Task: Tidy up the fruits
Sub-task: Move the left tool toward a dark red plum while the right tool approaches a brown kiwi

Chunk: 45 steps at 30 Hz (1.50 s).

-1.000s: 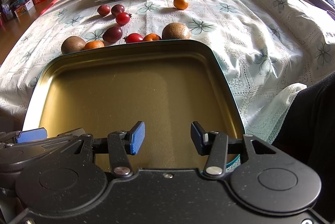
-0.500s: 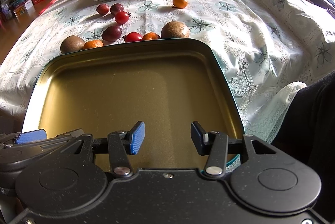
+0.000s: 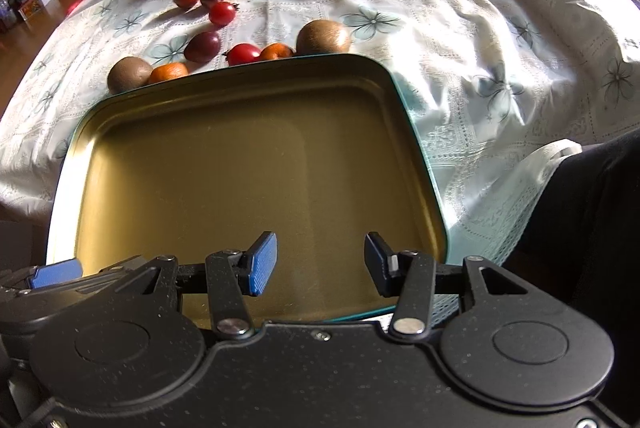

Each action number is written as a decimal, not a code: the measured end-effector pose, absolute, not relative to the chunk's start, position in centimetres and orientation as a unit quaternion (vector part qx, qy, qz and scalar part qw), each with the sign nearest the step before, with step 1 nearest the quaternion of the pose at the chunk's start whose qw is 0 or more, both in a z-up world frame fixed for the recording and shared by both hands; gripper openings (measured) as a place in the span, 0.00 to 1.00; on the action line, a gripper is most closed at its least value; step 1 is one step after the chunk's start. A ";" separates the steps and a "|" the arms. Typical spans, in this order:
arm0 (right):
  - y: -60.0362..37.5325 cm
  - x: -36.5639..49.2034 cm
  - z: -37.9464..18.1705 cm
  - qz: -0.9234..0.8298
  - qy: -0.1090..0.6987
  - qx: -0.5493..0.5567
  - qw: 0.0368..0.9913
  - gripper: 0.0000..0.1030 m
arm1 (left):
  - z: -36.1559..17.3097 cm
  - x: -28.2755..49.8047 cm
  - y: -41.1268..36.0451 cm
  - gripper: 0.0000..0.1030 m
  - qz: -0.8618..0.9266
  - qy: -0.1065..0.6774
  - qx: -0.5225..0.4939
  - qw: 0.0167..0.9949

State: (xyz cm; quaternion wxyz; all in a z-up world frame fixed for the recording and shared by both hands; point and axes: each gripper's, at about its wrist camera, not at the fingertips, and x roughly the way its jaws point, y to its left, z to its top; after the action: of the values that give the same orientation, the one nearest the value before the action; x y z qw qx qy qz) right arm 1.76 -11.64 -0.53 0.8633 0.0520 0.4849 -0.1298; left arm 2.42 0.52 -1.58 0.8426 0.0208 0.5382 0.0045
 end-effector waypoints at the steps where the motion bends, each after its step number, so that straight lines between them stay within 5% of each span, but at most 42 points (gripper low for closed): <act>1: -11.8 1.9 -0.4 -0.137 0.485 0.049 0.862 0.54 | -1.5 2.6 0.5 0.61 0.006 0.540 0.024 0.841; 23: -17.1 13.5 3.5 -0.093 0.514 0.086 0.848 0.54 | 5.3 16.2 0.3 0.60 -0.059 0.538 0.034 0.840; 45: -20.0 23.5 -1.0 -0.084 0.578 0.168 0.794 0.57 | 0.8 27.3 -2.6 0.59 -0.091 0.562 0.024 0.822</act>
State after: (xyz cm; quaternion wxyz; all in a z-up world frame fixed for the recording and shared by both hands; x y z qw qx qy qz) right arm 23.48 -19.99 -0.96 0.7937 0.1684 0.5785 -0.0837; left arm 27.30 -2.60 0.77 0.8218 0.0242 0.5620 -0.0907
